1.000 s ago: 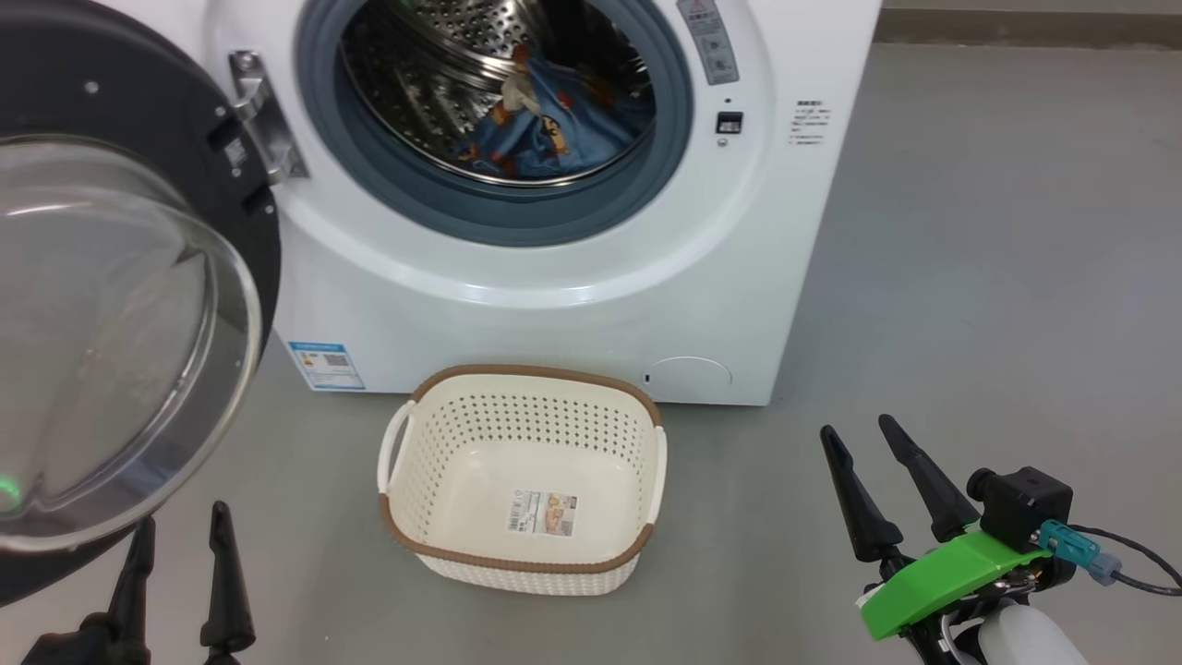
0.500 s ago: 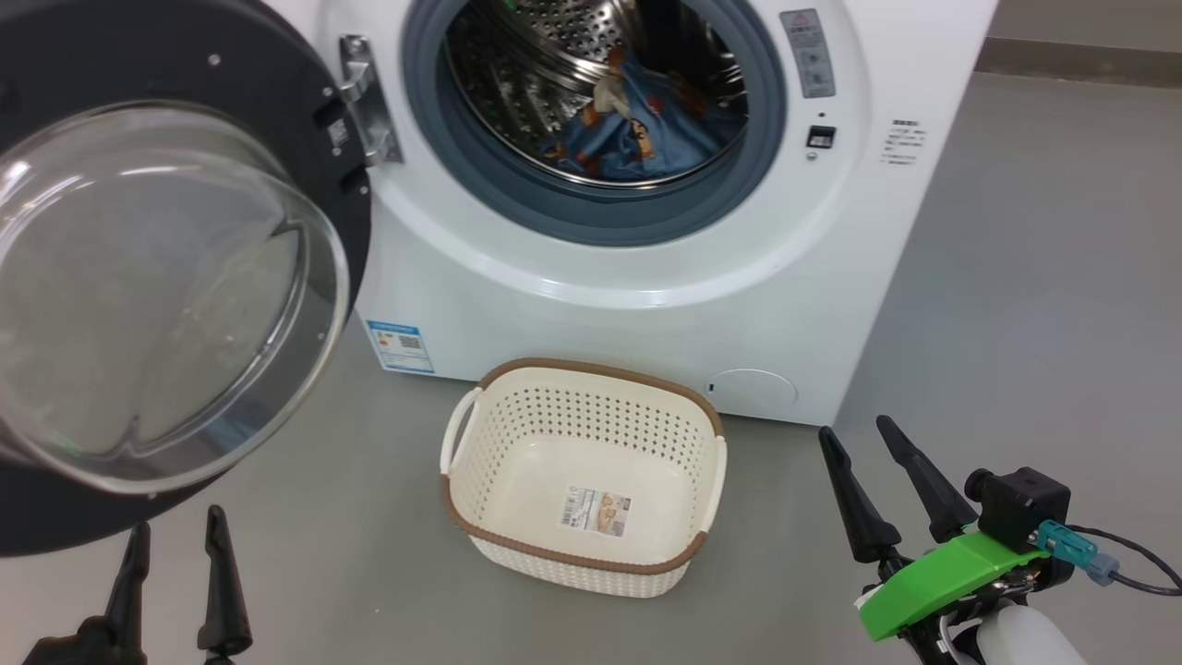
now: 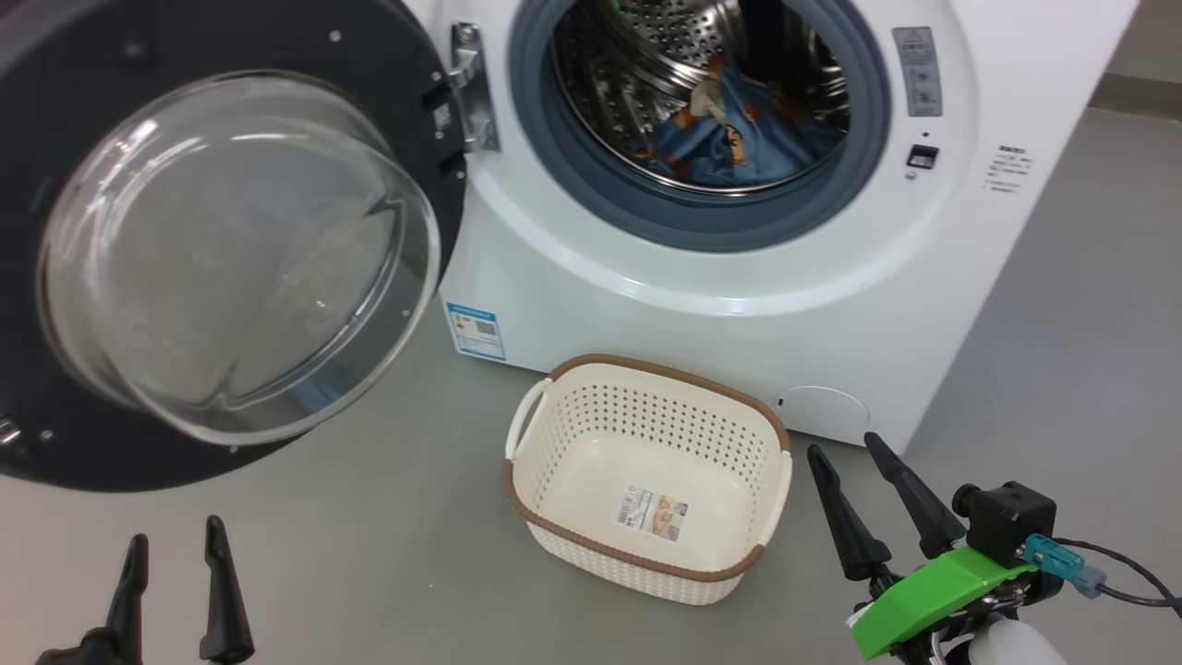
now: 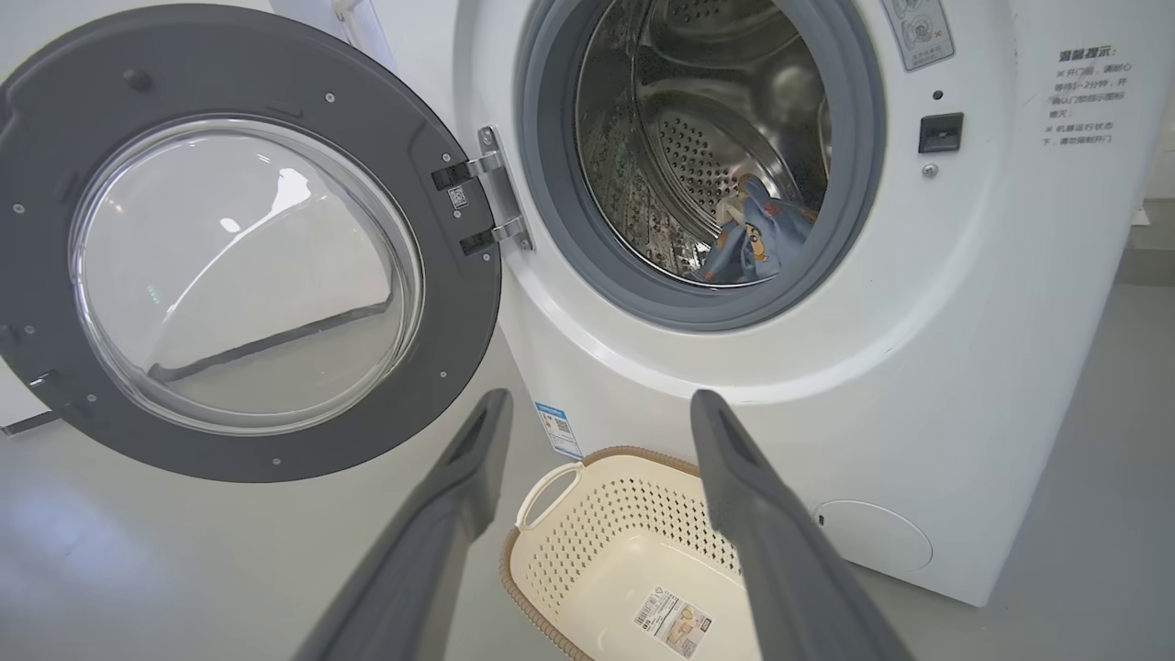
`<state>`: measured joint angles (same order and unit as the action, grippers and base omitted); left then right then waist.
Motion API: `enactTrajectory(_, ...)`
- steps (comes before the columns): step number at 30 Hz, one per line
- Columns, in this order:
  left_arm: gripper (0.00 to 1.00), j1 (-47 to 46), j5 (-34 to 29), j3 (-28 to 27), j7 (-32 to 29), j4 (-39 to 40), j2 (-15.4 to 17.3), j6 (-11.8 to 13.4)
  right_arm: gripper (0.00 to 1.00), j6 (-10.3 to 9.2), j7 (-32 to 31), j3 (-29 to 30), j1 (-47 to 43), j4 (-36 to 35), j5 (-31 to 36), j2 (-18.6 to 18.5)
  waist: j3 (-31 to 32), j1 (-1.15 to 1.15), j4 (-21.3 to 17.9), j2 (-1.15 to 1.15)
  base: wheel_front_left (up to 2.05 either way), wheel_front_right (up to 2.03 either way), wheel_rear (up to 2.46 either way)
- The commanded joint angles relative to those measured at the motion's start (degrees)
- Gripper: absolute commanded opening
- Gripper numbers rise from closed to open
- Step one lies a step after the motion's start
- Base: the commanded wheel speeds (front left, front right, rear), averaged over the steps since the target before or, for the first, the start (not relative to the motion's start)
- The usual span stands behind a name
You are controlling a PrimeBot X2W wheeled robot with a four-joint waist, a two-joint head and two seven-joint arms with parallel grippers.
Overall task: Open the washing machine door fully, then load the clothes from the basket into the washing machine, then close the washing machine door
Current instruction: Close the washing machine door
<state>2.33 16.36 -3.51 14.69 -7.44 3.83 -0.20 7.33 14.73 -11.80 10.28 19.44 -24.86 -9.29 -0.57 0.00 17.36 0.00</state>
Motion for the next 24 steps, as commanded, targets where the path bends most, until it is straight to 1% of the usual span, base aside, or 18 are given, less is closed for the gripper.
enactTrajectory(1, 1.00, -0.56, -0.61, -2.28, 0.30, 1.81, 0.80, 0.56, 1.00, 0.16, 0.27, -1.39, 0.23, -1.41, -0.19, -0.37, 0.37, 0.00, 2.04, 0.00, 0.00, 0.00, 0.00)
enactTrajectory(7, 1.00, 0.05, -1.09, -2.44, 0.30, 2.13, 0.59, 1.03, 1.00, 0.16, 0.27, -1.78, 0.12, -1.18, -0.53, -0.34, 1.05, 0.00, 4.78, 0.00, 0.00, 0.00, 0.00)
enactTrajectory(12, 1.00, 0.38, -1.33, -2.54, 0.30, 1.89, 0.69, 1.26, 1.00, 0.16, 0.27, -2.07, 0.05, -1.11, -0.64, -0.18, 1.25, 0.00, 6.33, 0.00, 0.00, 0.00, 0.00)
enactTrajectory(17, 1.00, 0.40, -1.28, -2.76, 0.30, 1.86, 0.94, 1.35, 1.00, 0.16, 0.27, -2.36, -0.06, -0.97, -0.77, 0.01, 1.45, 0.00, 7.04, 0.00, 0.00, 0.00, 0.00)
enactTrajectory(24, 1.00, 0.67, -1.41, -3.02, 0.30, 2.17, 1.09, 1.75, 1.00, 0.16, 0.27, -2.70, -0.09, -0.88, -0.87, 0.13, 1.58, 0.00, 6.99, 0.00, 0.00, 0.00, 0.00)
